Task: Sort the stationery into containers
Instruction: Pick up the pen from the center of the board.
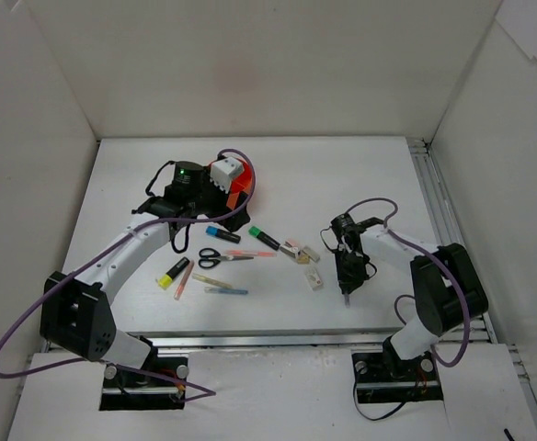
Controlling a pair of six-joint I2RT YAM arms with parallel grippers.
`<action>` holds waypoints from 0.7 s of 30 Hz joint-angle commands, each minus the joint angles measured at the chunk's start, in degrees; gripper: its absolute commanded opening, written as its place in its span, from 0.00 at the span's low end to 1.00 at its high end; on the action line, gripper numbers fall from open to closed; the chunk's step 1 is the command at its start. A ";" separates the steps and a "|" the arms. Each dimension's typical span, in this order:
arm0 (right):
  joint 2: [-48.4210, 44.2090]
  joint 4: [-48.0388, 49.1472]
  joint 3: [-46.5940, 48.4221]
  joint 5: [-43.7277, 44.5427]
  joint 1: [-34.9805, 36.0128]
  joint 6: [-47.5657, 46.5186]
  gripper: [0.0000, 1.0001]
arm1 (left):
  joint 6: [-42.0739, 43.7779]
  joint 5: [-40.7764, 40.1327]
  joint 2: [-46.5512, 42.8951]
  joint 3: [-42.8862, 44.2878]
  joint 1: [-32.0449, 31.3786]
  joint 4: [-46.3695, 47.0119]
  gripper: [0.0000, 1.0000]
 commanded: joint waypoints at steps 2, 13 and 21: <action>-3.52 -1.05 -0.02 -5.03 1.71 -2.87 0.00 | 4.53 4.67 -0.61 4.29 -0.47 1.69 1.00; -34.10 -2.43 3.75 12.70 0.58 -1.29 0.00 | 25.19 12.32 11.41 19.67 -12.58 -11.22 1.00; -46.15 -6.66 6.57 13.69 -4.18 -1.63 0.00 | 33.81 13.30 31.60 40.84 -19.27 -23.96 0.96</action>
